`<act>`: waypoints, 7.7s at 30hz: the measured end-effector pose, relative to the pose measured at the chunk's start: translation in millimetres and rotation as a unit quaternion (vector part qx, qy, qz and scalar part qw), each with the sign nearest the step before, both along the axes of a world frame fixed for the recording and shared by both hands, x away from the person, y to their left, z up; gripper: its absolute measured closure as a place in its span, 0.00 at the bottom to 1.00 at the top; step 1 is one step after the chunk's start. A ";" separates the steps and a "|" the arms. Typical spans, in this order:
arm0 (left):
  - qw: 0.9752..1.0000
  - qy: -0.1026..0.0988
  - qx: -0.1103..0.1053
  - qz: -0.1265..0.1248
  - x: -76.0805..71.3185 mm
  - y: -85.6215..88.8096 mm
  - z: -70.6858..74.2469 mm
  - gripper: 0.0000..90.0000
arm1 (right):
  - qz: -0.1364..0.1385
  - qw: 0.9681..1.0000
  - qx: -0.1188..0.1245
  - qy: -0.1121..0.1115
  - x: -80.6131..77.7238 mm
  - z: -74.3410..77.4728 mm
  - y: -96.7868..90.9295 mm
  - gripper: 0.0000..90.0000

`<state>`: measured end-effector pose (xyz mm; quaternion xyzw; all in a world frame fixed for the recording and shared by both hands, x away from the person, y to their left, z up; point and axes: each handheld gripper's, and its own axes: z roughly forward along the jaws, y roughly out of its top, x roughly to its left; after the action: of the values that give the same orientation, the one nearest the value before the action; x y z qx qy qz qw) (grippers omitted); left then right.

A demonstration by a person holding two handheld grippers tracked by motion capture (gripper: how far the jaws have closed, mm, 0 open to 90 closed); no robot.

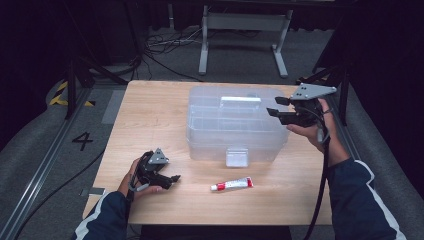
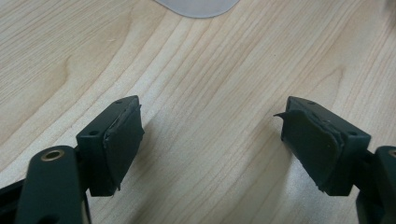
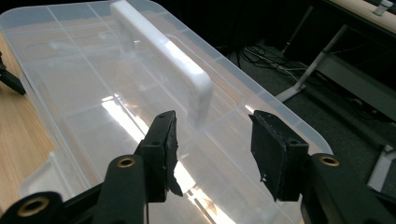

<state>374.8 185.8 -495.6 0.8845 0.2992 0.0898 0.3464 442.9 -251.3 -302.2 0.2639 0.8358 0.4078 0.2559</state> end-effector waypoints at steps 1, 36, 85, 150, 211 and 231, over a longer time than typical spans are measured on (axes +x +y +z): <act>1.000 0.000 -0.001 0.001 0.0 -0.5 0.0 0.23 | 0.002 1.000 -0.002 0.001 1.8 0.7 3.6 0.57; 1.000 -0.015 -0.013 0.017 11.1 1.5 6.8 0.30 | -0.009 0.998 -0.031 0.054 39.4 -9.9 44.0 0.76; 0.989 -0.102 -0.107 -0.002 34.9 -13.1 71.5 0.87 | -0.027 0.995 -0.036 0.084 63.5 9.6 47.6 0.76; 0.984 -0.152 -0.094 0.005 40.3 -27.4 86.1 0.99 | -0.062 0.998 -0.011 -0.021 -13.9 -2.3 -75.4 0.70; 0.987 -0.144 -0.074 -0.015 19.2 -30.6 91.7 0.65 | -0.066 0.987 0.094 -0.108 -17.6 -81.8 -70.6 0.72; 0.988 -0.135 -0.056 -0.049 11.6 -50.0 85.8 0.61 | -0.111 0.976 0.094 -0.164 -10.2 -61.8 -58.2 0.82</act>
<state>386.4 135.8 -409.8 0.8570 0.2107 0.1744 0.4367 432.8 -309.5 -364.0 0.3071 0.7058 0.4918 0.4070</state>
